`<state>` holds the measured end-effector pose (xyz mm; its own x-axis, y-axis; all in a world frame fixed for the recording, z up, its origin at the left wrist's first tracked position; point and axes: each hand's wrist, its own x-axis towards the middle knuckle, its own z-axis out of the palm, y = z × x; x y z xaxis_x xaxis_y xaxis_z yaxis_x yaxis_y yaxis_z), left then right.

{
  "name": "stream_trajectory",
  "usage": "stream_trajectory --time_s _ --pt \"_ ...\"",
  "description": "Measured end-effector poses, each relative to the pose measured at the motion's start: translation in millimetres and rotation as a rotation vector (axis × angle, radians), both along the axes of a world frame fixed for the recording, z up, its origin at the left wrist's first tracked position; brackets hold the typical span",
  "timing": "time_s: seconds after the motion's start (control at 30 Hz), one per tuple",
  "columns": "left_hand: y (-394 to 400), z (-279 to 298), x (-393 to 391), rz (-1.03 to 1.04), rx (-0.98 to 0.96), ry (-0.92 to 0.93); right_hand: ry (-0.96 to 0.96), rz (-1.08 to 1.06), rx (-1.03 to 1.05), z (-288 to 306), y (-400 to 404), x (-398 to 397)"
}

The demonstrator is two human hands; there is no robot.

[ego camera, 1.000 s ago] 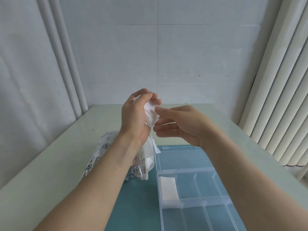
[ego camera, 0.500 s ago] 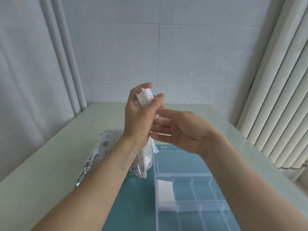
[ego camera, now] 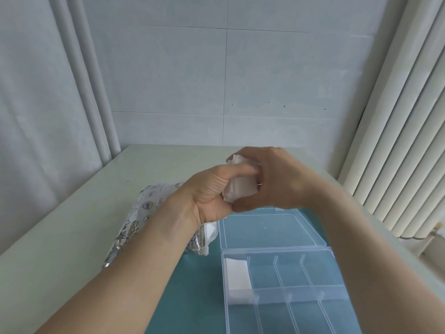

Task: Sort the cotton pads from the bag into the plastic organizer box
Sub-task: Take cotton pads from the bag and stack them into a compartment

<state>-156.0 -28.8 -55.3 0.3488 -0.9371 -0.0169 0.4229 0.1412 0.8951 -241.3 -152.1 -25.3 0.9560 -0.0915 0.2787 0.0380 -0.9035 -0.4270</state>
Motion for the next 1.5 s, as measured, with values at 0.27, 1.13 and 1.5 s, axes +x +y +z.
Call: stream_trajectory --time_s 0.27,1.13,1.5 --pt "-7 -12 4 0.034 0.065 0.008 0.253 -0.174 -0.237 0 2 -4" --pt "-1 -10 8 0.072 0.052 -0.049 -0.032 -0.085 -0.24 -1 21 -2" --pt "3 -13 6 -0.004 0.048 -0.006 0.05 -0.243 -0.346 -2 16 -5"
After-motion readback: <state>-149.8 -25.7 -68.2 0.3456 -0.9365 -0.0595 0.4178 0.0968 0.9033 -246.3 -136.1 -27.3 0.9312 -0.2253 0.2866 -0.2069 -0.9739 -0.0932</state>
